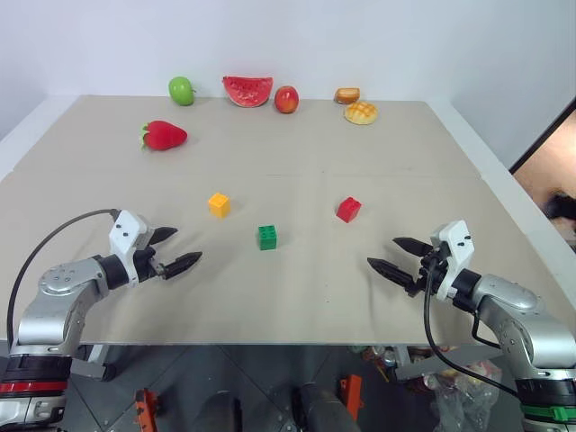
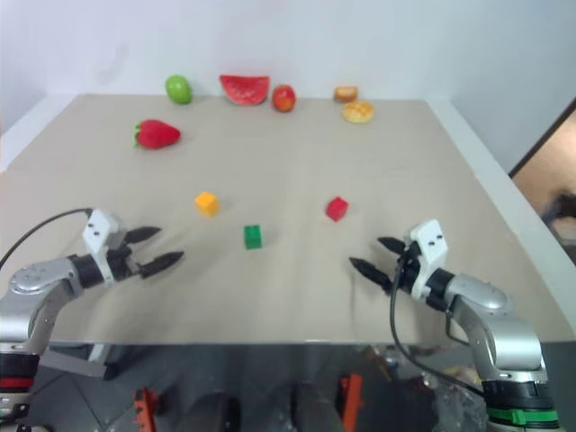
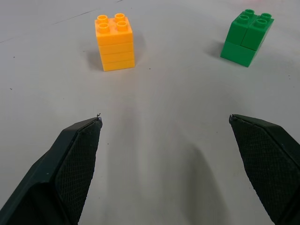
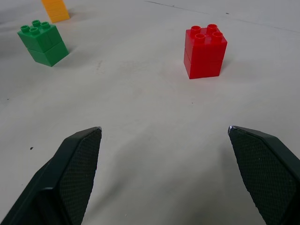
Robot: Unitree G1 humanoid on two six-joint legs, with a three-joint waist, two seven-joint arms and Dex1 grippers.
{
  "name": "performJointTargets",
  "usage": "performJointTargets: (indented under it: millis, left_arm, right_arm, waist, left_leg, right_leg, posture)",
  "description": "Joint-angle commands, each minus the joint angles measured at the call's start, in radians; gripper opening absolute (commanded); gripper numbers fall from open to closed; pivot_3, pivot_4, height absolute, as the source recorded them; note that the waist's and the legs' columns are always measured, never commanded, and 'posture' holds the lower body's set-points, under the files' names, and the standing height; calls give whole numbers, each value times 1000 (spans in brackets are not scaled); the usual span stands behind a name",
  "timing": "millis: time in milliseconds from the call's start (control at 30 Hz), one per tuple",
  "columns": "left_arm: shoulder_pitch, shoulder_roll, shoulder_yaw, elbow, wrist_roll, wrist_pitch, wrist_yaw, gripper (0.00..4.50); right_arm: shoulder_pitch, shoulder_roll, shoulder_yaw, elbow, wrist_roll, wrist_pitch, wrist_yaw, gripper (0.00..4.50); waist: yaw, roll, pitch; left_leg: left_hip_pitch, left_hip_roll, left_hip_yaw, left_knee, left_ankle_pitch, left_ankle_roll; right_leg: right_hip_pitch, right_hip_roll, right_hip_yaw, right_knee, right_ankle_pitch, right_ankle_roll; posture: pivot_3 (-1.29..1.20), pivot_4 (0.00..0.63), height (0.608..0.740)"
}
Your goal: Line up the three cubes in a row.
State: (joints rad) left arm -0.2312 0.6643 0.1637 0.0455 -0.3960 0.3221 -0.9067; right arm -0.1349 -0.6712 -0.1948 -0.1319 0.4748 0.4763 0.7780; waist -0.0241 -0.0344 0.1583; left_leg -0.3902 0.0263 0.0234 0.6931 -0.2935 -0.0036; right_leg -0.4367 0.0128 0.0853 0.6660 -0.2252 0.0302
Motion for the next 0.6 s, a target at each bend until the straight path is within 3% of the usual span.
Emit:
performJointTargets:
  millis: [33,433,600]
  left_arm:
    - [13,-5,32,-23,-20,-60,-21,4500]
    - [27,9,58,4,-56,-130,-116,4500]
    - [-19,-4,-6,-59,-64,-114,-165,4500]
  right_arm:
    - [-22,6,0,-10,-2,-14,-2,4487]
    - [-58,15,11,30,-35,-27,-7,4487]
    - [-173,36,88,202,-179,-91,-93,4487]
  waist:
    - [0,0,0]
    - [0,0,0]
    - [-2,0,0]
  left_leg:
    - [0,0,0,0,0,0]
    - [0,0,1,0,0,0]
    - [1,0,3,0,0,0]
  right_leg:
    - [0,0,0,0,0,0]
    - [0,0,0,0,1,-1]
    - [0,0,0,0,1,-1]
  posture:
    - [0,150,740]
    - [0,150,740]
    - [0,150,740]
